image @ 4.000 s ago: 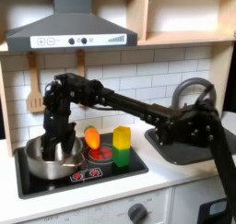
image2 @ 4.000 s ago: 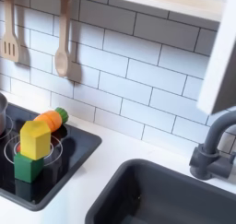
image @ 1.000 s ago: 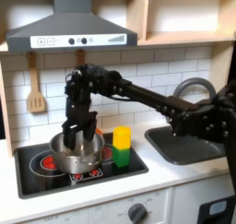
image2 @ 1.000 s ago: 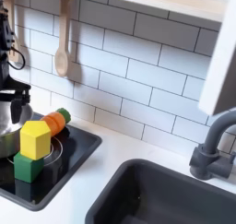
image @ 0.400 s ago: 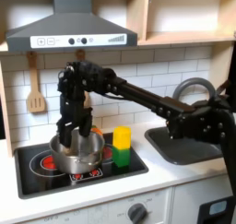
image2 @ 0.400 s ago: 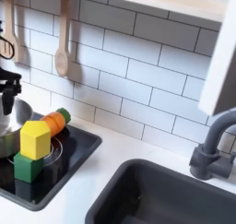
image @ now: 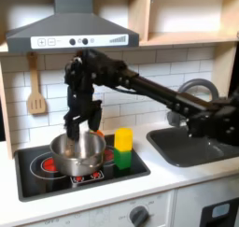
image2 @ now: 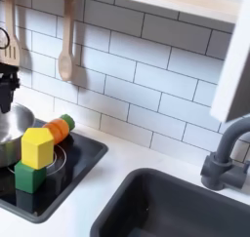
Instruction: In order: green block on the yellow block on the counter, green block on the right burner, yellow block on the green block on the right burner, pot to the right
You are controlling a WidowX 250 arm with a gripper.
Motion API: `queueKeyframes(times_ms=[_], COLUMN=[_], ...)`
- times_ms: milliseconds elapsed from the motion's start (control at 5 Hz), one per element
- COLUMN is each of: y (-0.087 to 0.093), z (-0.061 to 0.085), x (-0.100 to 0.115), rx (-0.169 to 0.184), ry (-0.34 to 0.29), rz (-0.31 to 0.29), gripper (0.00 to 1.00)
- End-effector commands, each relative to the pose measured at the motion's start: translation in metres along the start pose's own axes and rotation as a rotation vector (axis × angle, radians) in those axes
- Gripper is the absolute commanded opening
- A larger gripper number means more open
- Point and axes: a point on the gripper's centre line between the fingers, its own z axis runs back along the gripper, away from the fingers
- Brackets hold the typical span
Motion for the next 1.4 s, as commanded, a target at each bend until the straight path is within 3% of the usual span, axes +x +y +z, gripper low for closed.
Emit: queueKeyframes(times_ms=[0, 600, 1200], y=[-0.004, -0.013, -0.035], z=[0.014, 0.025, 0.014], x=[-0.022, -0.057, -0.1], rx=[-0.023, -0.045, -0.04], ry=[-0.015, -0.012, 0.011], rz=[-0.051, -0.133, -0.284], gripper=[1.0, 1.0, 1.0])
